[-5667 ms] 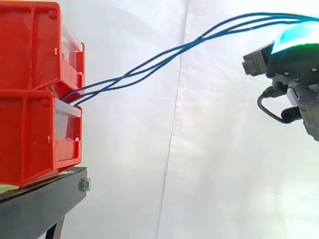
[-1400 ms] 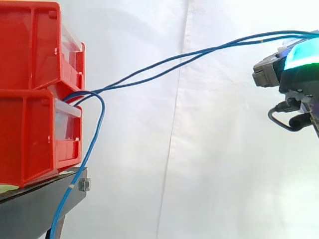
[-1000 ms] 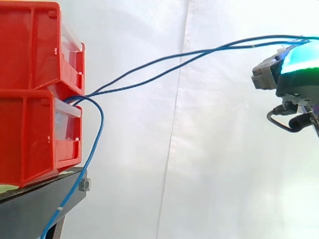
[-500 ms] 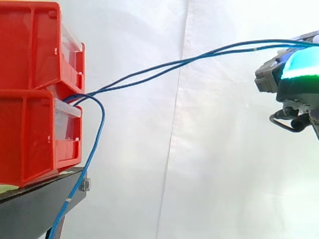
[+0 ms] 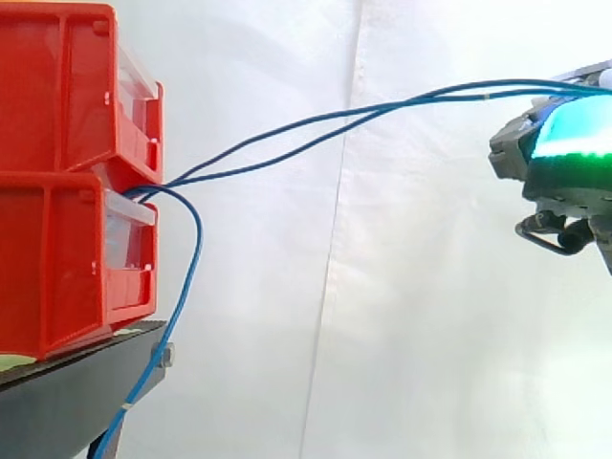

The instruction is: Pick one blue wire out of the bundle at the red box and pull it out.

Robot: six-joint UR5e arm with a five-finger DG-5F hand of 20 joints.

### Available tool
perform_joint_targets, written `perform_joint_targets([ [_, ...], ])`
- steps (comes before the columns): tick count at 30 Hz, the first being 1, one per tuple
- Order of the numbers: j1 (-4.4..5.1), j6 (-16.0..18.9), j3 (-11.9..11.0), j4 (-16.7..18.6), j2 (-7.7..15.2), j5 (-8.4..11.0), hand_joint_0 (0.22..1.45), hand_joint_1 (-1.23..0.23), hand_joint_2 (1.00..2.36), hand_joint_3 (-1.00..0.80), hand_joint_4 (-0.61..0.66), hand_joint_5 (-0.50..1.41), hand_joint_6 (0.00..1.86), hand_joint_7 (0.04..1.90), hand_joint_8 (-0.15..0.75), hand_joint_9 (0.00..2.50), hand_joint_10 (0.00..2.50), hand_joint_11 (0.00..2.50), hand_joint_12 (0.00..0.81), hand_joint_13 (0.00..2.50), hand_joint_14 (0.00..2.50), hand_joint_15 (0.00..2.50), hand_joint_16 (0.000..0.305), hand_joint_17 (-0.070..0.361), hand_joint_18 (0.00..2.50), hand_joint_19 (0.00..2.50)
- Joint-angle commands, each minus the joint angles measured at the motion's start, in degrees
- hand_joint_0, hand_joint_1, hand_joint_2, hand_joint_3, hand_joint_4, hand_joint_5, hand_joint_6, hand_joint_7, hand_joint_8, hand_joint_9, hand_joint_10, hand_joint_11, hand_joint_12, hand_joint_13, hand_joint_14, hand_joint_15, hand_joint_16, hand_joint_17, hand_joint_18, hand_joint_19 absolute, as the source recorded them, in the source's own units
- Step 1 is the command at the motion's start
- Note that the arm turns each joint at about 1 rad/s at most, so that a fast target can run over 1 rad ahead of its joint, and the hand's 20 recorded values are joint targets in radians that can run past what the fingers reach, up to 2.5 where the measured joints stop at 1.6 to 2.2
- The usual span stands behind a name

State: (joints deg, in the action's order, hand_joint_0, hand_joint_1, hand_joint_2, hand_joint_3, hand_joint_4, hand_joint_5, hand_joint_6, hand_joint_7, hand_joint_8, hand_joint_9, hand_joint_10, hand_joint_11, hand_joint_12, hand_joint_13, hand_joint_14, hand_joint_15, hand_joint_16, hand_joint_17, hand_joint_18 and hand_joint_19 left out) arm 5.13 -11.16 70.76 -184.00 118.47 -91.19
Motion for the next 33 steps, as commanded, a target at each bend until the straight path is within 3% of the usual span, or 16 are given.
perform_joint_targets([
  [1, -0.03, 0.0, -0.01, -0.04, 0.0, -0.04, 0.55, -0.65, 1.0, -0.45, 0.22, -0.12, 0.91, 1.05, 0.4, 1.22, 0.01, 0.88, 0.45, 0.98, 0.02, 0.52, 0.055, 0.124, 1.02, 0.52],
  [8, -0.03, 0.0, 0.08, -0.04, 0.0, -0.04, 0.57, -0.72, 1.01, -0.31, 0.2, -0.1, 0.92, 1.11, 0.41, 1.26, 0.01, 0.89, 0.458, 1.0, 0.02, 0.52, 0.057, 0.128, 1.06, 0.51],
  [24, -0.03, -0.18, -0.01, -0.04, 0.0, -0.04, 0.61, -0.82, 1.02, -0.23, 0.19, -0.09, 0.94, 1.14, 0.402, 1.24, 0.01, 0.88, 0.451, 1.0, 0.02, 0.52, 0.055, 0.125, 1.05, 0.5],
  [30, 0.15, -4.22, -0.01, -0.39, -0.08, 0.84, 0.58, -0.79, 1.0, -0.24, 0.1, -0.08, 0.94, 1.04, 0.421, 1.29, 0.01, 0.85, 0.5, 1.02, 0.01, 0.49, 0.066, 0.149, 1.12, 0.45],
  [33, 0.15, -5.98, -0.09, -0.48, -0.08, 1.8, 0.54, -0.72, 1.01, -0.33, 0.19, -0.11, 0.93, 1.04, 0.407, 1.22, 0.01, 0.85, 0.48, 0.97, 0.02, 0.51, 0.062, 0.139, 1.05, 0.49],
])
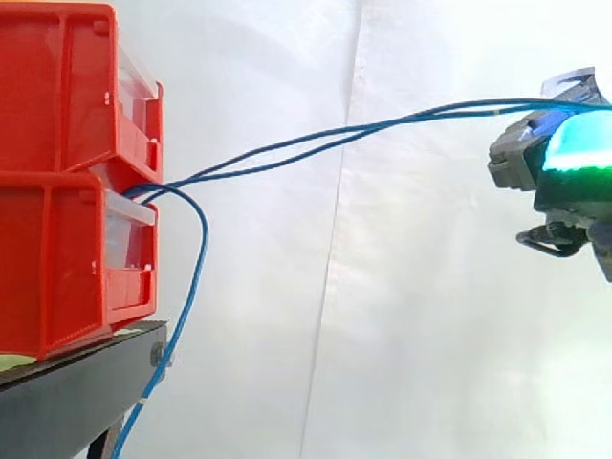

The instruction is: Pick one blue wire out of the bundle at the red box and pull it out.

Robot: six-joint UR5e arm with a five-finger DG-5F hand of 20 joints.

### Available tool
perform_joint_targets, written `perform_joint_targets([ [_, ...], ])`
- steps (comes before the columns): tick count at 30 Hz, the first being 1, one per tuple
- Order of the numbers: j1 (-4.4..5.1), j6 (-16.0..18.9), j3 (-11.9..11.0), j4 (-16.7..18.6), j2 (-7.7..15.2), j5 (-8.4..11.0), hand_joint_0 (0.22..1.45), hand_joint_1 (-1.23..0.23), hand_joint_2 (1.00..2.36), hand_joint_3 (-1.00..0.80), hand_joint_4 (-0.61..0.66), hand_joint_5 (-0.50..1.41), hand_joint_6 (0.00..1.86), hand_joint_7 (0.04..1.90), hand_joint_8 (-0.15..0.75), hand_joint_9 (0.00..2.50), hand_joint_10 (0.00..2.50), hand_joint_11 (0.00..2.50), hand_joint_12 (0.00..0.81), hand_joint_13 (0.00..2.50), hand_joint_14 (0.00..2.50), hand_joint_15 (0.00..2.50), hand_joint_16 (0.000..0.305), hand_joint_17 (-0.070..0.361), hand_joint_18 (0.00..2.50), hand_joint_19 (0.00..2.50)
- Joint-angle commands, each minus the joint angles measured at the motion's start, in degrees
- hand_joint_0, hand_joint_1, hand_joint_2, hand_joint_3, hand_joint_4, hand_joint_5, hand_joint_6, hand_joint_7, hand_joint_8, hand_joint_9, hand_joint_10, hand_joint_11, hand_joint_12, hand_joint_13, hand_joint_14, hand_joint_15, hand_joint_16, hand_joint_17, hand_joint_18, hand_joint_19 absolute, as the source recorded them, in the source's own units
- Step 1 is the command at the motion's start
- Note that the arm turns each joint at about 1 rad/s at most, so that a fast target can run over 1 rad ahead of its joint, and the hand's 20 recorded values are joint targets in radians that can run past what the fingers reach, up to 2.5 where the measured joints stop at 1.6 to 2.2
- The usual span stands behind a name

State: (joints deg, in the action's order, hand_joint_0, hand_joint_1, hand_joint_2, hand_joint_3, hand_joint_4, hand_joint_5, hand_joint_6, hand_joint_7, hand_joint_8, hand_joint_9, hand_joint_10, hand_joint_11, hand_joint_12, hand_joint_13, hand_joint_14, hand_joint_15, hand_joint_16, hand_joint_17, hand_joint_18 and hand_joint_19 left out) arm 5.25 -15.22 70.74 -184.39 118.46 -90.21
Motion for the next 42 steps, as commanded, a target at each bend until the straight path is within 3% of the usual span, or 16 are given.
perform_joint_targets([
  [1, 0.02, -2.98, 0.01, 0.0, 0.02, 1.62, 0.53, -0.75, 1.01, -0.38, 0.21, -0.13, 0.94, 1.03, 0.384, 1.16, 0.01, 0.88, 0.457, 0.94, 0.02, 0.52, 0.057, 0.127, 0.99, 0.51],
  [5, 0.02, -3.68, 0.01, 0.0, 0.02, 2.41, 0.6, -0.97, 1.0, -0.5, 0.24, -0.18, 0.97, 0.9, 0.373, 1.01, 0.01, 0.93, 0.452, 0.89, 0.02, 0.5, 0.055, 0.124, 0.97, 0.44],
  [9, 0.02, -3.85, 0.01, 0.0, -0.07, 2.5, 0.62, -1.01, 1.0, -0.5, 0.27, -0.2, 0.97, 0.83, 0.373, 0.92, 0.01, 0.92, 0.451, 0.88, 0.02, 0.49, 0.055, 0.124, 0.97, 0.41],
  [12, -0.07, -3.85, -0.07, 0.0, -0.07, 2.24, 0.58, -0.98, 1.0, -0.5, 0.28, -0.21, 0.97, 0.8, 0.374, 0.91, 0.01, 0.93, 0.448, 0.88, 0.02, 0.49, 0.056, 0.125, 0.97, 0.42],
  [14, -0.07, -3.85, 0.01, -0.09, -0.07, 2.24, 0.5, -0.82, 1.0, -0.5, 0.27, -0.19, 0.95, 0.83, 0.399, 0.98, 0.01, 0.92, 0.467, 0.89, 0.02, 0.5, 0.06, 0.134, 0.98, 0.45],
  [17, -0.16, -3.85, 0.01, -0.09, -0.07, 2.24, 0.51, -0.69, 1.0, -0.5, 0.24, -0.15, 0.93, 0.92, 0.401, 1.08, 0.01, 0.88, 0.465, 0.91, 0.02, 0.5, 0.058, 0.132, 0.98, 0.48],
  [32, -0.16, -3.77, 0.01, -0.09, 0.02, 2.15, 0.66, -0.87, 1.02, -0.23, 0.12, -0.12, 0.95, 1.12, 0.397, 1.19, 0.01, 0.92, 0.442, 0.97, 0.02, 0.51, 0.053, 0.118, 1.01, 0.48],
  [38, -0.16, -3.77, 0.01, -0.09, 0.02, 2.15, 0.7, -0.93, 1.01, -0.31, 0.13, -0.13, 0.96, 1.07, 0.39, 1.17, 0.01, 0.93, 0.437, 0.96, 0.02, 0.51, 0.052, 0.117, 1.02, 0.47],
  [42, -0.16, -3.77, 0.01, -0.09, 0.02, 2.15, 0.65, -0.86, 1.01, -0.35, 0.16, -0.13, 0.96, 1.09, 0.387, 1.18, 0.01, 0.92, 0.439, 0.96, 0.02, 0.51, 0.052, 0.118, 1.01, 0.48],
])
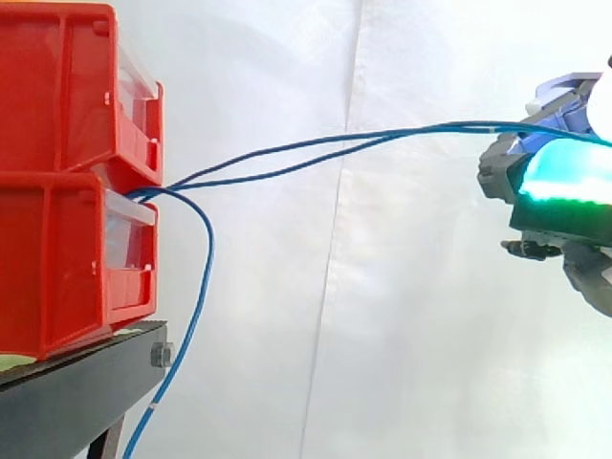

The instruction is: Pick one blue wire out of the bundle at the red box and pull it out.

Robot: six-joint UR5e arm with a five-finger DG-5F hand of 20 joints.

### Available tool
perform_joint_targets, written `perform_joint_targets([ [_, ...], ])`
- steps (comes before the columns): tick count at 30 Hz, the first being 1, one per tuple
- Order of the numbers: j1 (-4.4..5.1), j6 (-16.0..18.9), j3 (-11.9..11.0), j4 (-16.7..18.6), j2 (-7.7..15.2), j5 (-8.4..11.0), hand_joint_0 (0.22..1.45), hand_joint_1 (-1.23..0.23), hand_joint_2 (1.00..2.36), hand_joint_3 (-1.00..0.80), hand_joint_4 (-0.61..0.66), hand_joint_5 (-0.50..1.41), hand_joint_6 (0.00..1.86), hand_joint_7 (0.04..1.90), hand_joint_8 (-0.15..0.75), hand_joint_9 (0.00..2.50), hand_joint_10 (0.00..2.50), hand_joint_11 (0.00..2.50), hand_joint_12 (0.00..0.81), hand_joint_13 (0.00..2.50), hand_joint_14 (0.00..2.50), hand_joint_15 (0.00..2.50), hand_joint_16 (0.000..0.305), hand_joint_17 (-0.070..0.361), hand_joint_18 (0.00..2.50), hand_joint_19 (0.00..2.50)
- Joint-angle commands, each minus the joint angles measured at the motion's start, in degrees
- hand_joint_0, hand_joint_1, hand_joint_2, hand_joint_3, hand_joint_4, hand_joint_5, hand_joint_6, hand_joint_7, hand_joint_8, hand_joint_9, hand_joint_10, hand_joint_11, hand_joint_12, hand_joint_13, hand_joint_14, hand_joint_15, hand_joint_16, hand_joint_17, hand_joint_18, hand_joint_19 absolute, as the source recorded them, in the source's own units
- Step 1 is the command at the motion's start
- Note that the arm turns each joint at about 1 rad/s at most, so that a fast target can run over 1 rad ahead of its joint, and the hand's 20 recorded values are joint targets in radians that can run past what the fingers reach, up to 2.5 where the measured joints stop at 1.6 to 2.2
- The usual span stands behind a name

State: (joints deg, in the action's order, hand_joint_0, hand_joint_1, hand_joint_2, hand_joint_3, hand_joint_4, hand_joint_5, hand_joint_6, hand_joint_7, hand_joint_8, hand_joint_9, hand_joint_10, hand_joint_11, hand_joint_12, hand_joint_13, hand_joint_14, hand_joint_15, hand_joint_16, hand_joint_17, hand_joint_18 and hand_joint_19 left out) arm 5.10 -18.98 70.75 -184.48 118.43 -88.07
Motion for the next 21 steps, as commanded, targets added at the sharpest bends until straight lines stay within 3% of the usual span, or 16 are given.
perform_joint_targets([
  [1, 0.0, 0.0, 0.0, 0.0, 0.04, 0.0, 0.64, -0.84, 1.01, -0.36, 0.16, -0.12, 0.95, 1.1, 0.387, 1.18, 0.01, 0.91, 0.438, 0.96, 0.02, 0.51, 0.053, 0.118, 1.01, 0.49],
  [12, 0.0, -0.26, 0.0, 0.0, -0.05, 0.26, 0.57, -0.77, 1.01, -0.26, 0.09, -0.08, 0.93, 1.11, 0.364, 1.22, 0.01, 0.68, 0.492, 0.98, 0.01, 0.48, 0.065, 0.146, 1.04, 0.47],
  [21, 0.0, -1.41, -0.09, -0.79, -0.05, 0.88, 0.55, -0.71, 1.0, -0.23, 0.04, -0.07, 0.92, 1.11, 0.323, 1.15, 0.01, 0.44, 0.491, 0.93, 0.01, 0.42, 0.067, 0.151, 1.0, 0.47],
])
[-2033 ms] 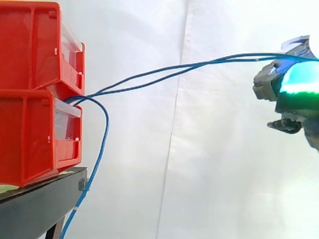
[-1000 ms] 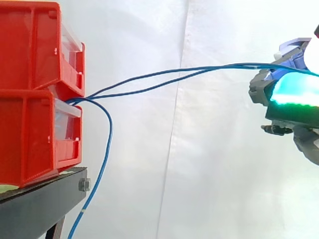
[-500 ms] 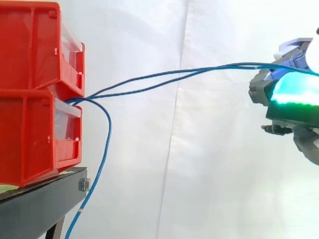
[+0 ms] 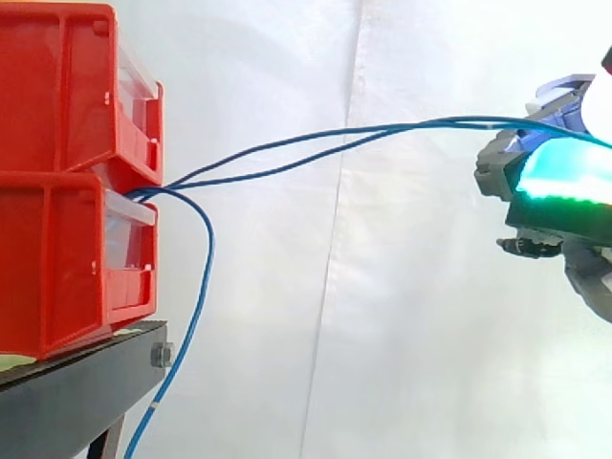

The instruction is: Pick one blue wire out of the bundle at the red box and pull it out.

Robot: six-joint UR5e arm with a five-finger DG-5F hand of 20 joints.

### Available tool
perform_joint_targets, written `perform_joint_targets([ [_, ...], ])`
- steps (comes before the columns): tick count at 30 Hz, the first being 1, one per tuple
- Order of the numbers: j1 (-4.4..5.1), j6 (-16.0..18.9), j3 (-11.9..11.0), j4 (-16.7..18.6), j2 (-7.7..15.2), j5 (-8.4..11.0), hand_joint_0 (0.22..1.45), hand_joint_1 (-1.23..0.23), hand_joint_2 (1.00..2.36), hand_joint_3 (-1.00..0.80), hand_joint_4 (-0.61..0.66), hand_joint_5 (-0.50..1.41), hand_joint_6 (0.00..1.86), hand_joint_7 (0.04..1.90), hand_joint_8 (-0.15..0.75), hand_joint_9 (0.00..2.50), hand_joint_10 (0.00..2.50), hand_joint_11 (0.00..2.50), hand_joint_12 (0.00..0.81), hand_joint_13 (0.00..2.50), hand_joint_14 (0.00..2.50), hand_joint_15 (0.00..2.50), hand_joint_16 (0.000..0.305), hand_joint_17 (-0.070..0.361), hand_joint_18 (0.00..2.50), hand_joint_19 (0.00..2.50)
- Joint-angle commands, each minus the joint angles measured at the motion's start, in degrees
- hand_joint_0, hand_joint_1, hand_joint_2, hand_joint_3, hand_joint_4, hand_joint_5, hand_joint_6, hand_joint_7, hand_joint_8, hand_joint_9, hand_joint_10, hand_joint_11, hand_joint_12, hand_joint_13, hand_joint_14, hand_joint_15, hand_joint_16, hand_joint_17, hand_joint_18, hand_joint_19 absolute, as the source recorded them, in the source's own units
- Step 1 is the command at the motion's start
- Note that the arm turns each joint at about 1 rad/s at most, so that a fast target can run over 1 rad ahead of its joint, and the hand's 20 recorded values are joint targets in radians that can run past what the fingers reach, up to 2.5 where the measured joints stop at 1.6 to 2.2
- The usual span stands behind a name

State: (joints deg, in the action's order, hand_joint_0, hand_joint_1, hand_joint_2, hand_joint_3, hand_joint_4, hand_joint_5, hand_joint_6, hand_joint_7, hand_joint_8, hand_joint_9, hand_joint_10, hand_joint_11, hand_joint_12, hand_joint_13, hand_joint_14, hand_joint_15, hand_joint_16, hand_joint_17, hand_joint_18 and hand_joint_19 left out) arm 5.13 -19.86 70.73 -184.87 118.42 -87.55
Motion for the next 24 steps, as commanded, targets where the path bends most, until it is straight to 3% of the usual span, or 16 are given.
perform_joint_targets([
  [1, 0.05, -0.97, -0.06, -0.67, -0.03, 1.07, 0.55, -0.7, 1.0, -0.23, 0.05, -0.07, 0.92, 1.11, 0.319, 1.14, 0.01, 0.42, 0.49, 0.92, 0.01, 0.41, 0.067, 0.151, 0.99, 0.47],
  [13, 0.4, -2.11, -0.15, -1.37, -0.03, 3.26, 0.55, -0.71, 1.0, -0.24, 0.04, -0.07, 0.91, 1.08, 0.287, 0.9, 0.0, 0.11, 0.466, 0.67, 0.01, 0.23, 0.066, 0.149, 0.72, 0.33],
  [19, 0.32, -6.42, -1.03, -4.01, -0.03, 7.31, 0.55, -0.72, 1.0, -0.24, 0.05, -0.07, 0.91, 1.08, 0.307, 0.81, 0.0, 0.1, 0.47, 0.65, 0.01, 0.22, 0.066, 0.148, 0.69, 0.3],
  [24, 0.05, -10.11, -2.08, -7.87, -0.03, 8.54, 0.55, -0.71, 1.0, -0.26, 0.07, -0.08, 0.91, 1.07, 0.332, 0.75, 0.0, 0.12, 0.469, 0.67, 0.01, 0.25, 0.066, 0.148, 0.71, 0.32],
])
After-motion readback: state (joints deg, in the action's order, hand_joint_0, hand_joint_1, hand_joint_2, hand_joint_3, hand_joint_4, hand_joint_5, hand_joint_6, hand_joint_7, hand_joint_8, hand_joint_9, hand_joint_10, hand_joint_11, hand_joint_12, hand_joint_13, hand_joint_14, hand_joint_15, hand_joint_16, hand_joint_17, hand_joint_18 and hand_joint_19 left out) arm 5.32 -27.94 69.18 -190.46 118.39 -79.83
